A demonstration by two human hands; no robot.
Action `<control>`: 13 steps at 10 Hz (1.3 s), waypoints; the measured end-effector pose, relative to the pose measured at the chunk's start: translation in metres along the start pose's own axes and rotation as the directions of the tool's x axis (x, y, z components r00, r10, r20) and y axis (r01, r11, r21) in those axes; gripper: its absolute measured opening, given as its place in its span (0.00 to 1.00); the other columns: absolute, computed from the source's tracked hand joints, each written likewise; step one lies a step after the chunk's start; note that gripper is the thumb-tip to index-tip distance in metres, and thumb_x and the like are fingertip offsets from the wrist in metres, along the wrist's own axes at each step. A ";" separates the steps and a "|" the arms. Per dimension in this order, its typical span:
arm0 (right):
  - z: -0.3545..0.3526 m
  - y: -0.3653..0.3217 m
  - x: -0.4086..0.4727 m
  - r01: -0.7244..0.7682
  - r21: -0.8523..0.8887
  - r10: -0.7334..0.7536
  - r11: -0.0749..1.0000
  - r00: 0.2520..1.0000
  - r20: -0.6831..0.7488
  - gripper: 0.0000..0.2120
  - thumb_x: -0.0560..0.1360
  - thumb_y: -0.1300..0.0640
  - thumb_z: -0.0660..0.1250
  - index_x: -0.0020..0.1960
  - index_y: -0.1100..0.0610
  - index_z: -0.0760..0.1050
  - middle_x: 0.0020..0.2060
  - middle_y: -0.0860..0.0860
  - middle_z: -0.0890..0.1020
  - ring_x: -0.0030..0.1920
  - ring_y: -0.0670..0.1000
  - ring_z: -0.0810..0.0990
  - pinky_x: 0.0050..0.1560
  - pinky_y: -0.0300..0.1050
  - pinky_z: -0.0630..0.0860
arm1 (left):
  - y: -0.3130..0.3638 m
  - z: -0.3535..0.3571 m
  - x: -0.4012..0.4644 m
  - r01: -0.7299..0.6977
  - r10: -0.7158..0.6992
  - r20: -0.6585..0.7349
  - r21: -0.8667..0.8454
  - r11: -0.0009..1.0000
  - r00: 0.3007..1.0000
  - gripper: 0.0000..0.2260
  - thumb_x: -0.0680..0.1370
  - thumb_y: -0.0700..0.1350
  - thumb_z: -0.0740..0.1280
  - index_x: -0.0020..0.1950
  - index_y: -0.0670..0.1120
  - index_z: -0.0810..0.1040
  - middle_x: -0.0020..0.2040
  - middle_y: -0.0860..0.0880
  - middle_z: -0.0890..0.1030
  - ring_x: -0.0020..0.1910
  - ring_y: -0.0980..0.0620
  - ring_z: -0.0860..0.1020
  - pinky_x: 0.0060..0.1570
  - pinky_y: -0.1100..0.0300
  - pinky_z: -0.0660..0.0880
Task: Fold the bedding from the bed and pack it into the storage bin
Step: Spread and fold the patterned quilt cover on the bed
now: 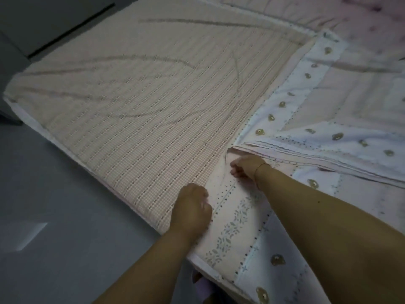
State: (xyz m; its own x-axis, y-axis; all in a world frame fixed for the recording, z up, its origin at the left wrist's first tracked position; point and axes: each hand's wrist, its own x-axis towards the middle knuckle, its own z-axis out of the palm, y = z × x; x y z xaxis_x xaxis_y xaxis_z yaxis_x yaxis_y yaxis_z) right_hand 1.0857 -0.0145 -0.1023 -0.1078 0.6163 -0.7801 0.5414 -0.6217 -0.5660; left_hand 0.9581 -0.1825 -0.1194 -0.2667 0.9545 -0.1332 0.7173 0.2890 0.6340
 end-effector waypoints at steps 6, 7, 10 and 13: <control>-0.223 0.101 0.006 -0.105 0.662 0.372 0.742 0.886 -0.276 0.14 0.80 0.58 0.56 0.36 0.59 0.65 0.23 0.54 0.67 0.21 0.50 0.64 0.24 0.40 0.62 | 0.191 0.105 0.118 0.063 -0.085 0.559 0.058 0.996 0.825 0.21 0.82 0.52 0.57 0.56 0.35 0.77 0.58 0.35 0.77 0.57 0.39 0.75 0.54 0.54 0.70; -0.241 0.105 0.014 -0.025 0.834 0.397 0.551 0.887 -0.235 0.07 0.79 0.55 0.61 0.47 0.60 0.70 0.36 0.58 0.75 0.34 0.55 0.76 0.39 0.50 0.80 | 0.220 0.127 0.138 0.459 -0.211 0.652 -0.236 0.857 0.729 0.21 0.81 0.50 0.62 0.61 0.33 0.75 0.59 0.31 0.77 0.47 0.38 0.79 0.47 0.50 0.76; -0.283 0.121 0.076 0.125 0.931 0.454 0.342 0.845 -0.281 0.28 0.73 0.47 0.69 0.67 0.61 0.70 0.60 0.58 0.78 0.57 0.62 0.79 0.58 0.59 0.76 | 0.263 0.182 0.163 0.942 -0.212 0.918 -0.321 0.101 0.335 0.14 0.75 0.57 0.67 0.50 0.48 0.80 0.51 0.40 0.76 0.54 0.42 0.75 0.62 0.48 0.69; -0.325 -0.011 0.082 0.149 0.425 0.247 0.893 0.626 -0.739 0.37 0.77 0.44 0.63 0.75 0.65 0.55 0.74 0.59 0.61 0.74 0.59 0.60 0.72 0.48 0.60 | 0.272 0.156 0.259 0.753 -0.215 0.757 -0.647 -0.118 0.616 0.11 0.78 0.43 0.66 0.60 0.45 0.78 0.59 0.43 0.79 0.58 0.45 0.78 0.62 0.49 0.74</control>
State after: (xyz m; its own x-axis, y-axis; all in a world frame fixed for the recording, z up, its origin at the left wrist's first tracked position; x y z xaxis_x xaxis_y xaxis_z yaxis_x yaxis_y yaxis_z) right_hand 1.3418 0.1995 -0.0738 0.6827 0.5899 -0.4313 0.1130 -0.6683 -0.7352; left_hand 1.1840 0.1550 -0.1002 0.1686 0.5818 -0.7956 -0.7021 0.6375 0.3173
